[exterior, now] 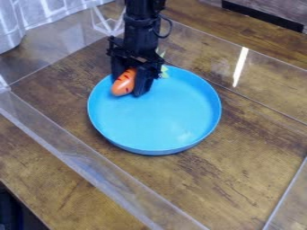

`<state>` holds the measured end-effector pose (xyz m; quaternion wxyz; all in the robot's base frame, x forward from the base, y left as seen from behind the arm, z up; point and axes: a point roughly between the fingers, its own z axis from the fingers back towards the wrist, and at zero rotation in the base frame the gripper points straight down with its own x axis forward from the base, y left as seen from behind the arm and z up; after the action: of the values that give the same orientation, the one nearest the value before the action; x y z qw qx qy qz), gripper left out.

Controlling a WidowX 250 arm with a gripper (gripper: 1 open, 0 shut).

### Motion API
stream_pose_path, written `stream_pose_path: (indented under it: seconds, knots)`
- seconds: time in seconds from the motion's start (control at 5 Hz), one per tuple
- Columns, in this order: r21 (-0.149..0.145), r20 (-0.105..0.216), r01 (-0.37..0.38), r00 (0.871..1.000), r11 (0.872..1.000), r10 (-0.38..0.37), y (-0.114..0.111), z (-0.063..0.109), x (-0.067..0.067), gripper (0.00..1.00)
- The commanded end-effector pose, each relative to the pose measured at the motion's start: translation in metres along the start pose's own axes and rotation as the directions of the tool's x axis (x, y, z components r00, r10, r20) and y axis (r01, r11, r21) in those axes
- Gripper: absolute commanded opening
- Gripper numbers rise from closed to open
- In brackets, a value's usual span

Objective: Put the carrot in the blue tray

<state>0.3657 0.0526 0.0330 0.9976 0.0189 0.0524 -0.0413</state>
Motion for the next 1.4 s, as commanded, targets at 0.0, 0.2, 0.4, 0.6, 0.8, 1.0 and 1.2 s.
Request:
stream_pose_path:
  seconds: [0.0, 0.2, 0.4, 0.6, 0.8, 1.0, 1.2]
  knots:
    - [0.027, 0.123, -0.023, 0.992, 0.999, 0.019, 0.010, 0.048, 0.006, 0.00]
    - [0.026, 0.124, -0.022, 0.992, 0.999, 0.019, 0.010, 0.050, 0.005, 0.00]
    - [0.025, 0.124, -0.022, 0.992, 0.999, 0.019, 0.009, 0.052, 0.004, 0.00]
    - [0.025, 0.125, -0.022, 0.992, 0.999, 0.018, 0.008, 0.055, 0.002, 0.00]
    - [0.024, 0.116, -0.017, 0.993, 1.000, 0.014, 0.006, 0.052, 0.002, 1.00]
    - [0.019, 0.103, -0.018, 0.995, 1.000, 0.016, 0.005, 0.044, 0.003, 1.00]
    - [0.013, 0.094, -0.022, 0.995, 1.000, 0.021, 0.007, 0.037, 0.006, 1.00]
